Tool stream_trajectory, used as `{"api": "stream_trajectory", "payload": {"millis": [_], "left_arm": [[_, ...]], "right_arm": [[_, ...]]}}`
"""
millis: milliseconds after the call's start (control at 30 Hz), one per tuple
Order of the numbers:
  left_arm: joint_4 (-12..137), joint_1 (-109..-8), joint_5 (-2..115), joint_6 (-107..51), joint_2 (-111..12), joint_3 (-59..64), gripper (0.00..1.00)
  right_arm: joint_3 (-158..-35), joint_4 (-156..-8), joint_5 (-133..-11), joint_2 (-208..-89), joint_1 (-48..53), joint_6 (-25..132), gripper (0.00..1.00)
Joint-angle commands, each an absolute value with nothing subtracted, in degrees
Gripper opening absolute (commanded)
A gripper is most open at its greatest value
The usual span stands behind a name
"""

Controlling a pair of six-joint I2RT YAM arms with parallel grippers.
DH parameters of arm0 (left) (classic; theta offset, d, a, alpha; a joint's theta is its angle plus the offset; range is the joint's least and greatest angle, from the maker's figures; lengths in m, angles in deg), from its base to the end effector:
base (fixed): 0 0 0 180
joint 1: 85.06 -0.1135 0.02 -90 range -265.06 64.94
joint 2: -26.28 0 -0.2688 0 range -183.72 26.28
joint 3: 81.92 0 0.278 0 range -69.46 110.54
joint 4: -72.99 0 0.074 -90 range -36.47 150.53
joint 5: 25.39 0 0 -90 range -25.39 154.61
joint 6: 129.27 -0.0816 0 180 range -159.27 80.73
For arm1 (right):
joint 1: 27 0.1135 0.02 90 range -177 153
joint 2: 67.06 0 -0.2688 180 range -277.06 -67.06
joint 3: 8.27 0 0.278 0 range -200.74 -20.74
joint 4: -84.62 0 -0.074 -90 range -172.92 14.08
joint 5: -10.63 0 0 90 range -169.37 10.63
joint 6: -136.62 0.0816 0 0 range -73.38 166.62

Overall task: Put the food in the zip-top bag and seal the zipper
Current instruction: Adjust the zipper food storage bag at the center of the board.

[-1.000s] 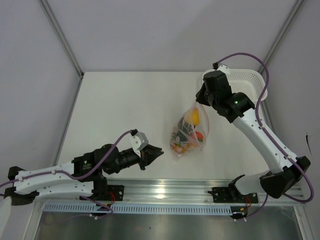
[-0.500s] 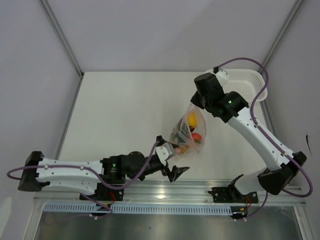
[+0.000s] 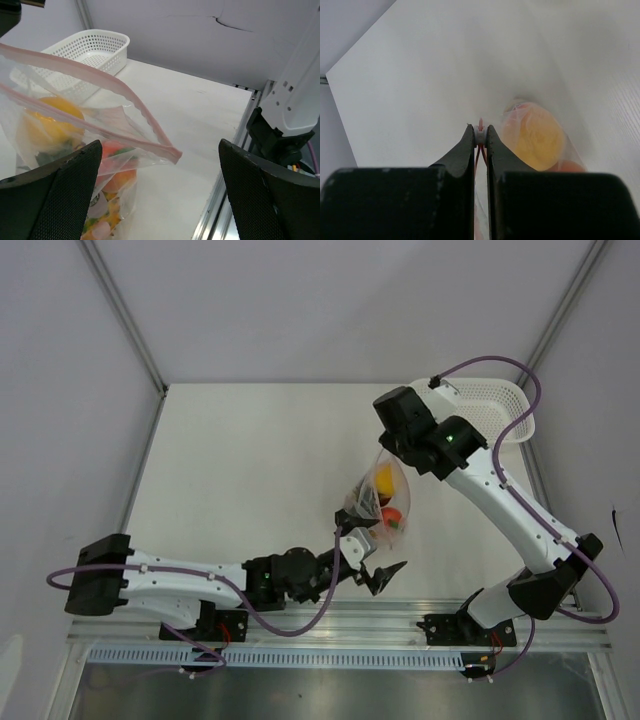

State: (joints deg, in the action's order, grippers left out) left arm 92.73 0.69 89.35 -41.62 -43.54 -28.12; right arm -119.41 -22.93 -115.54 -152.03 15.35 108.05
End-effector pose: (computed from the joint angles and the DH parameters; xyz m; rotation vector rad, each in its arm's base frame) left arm 0.0594 -0.3388 0.2987 0.8063 1.3485 -0.8355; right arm 0.2856 0.1952 0.4028 0.6448 2.1085 0.2495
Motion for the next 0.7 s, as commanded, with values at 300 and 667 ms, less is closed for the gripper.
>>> {"api": "stream_trajectory", "payload": {"millis": [300, 667], "left_arm": [[111.7, -1.0, 104.1, -53.5, -54.7, -24.2, 0.99], [120.5, -1.3, 109.4, -59.9, -57.1, -23.4, 0.51]], "right_arm": [[-122.3, -22.1, -119.2, -152.0, 16.2, 109.1, 0.00], [-122.5, -22.1, -120.1, -152.4, 16.4, 108.3, 0.00]]}}
